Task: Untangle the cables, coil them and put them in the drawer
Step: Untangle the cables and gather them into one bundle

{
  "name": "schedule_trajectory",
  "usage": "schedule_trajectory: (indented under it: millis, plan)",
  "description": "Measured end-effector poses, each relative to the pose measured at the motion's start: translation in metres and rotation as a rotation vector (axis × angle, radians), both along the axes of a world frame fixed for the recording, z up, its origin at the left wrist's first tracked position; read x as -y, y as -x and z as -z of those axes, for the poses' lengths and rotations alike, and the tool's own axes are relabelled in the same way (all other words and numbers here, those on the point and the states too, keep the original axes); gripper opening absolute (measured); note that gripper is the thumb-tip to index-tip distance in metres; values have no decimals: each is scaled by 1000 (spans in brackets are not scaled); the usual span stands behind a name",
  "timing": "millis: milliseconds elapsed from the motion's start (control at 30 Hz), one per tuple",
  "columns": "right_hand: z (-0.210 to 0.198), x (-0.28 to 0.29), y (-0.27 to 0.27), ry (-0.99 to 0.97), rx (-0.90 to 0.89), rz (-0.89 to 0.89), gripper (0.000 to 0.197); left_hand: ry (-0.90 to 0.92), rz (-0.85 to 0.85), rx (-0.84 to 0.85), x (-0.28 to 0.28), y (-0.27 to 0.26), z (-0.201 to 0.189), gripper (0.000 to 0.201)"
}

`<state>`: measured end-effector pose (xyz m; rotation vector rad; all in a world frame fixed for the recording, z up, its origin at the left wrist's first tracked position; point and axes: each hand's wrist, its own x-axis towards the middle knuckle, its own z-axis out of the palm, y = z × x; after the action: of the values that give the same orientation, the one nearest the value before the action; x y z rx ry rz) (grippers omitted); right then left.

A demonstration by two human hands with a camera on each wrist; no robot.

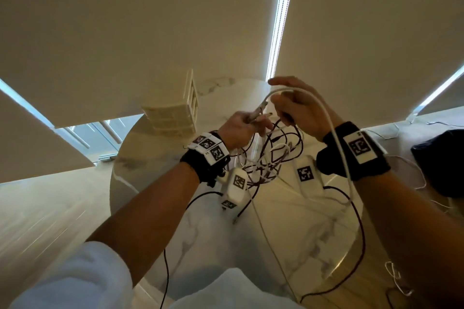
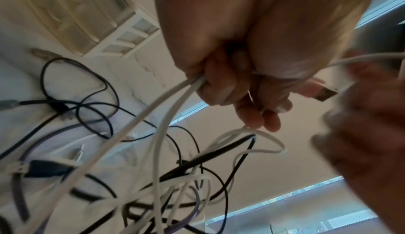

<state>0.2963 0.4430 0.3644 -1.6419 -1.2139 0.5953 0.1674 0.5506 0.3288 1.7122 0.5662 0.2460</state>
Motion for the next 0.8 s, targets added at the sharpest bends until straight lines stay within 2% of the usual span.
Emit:
schedule_trajectory:
  millis: [67, 100, 167, 233, 300, 400, 500, 567, 633, 667, 733, 800]
  plan:
    - [27, -2, -4, 203, 10, 11, 43, -37, -40, -2, -9, 3, -1, 20]
    - [41, -3, -6, 327, 50, -16, 42, -50, -51, 5, -13, 6, -3, 20]
    - [57, -2, -9, 553, 243, -88, 30, -32, -72, 12, -20, 13, -4, 19]
    - [63, 1, -11, 668, 353, -121, 28, 13, -90, 3, -30, 23, -1, 22]
    - [63, 5, -14, 673, 337, -114, 33, 70, -123, 11, -40, 31, 3, 24]
    - [67, 13, -23, 604, 302, -12, 38, 175, -289, 72, -56, 44, 7, 24]
    - [76, 22, -52, 582, 340, 220, 38, 305, -428, 172, -76, 56, 6, 27]
    - [81, 28, -71, 647, 361, 385, 41, 363, -484, 253, -85, 63, 0, 29]
    - [85, 31, -78, 706, 364, 461, 41, 364, -490, 288, -89, 66, -11, 30]
    - [87, 27, -77, 699, 327, 459, 37, 338, -459, 277, -88, 67, -15, 29]
    - [82, 16, -59, 558, 150, 385, 24, 262, -374, 226, -83, 64, -20, 28]
    - [67, 3, -31, 389, 39, 257, 36, 218, -314, 175, -74, 56, -23, 28]
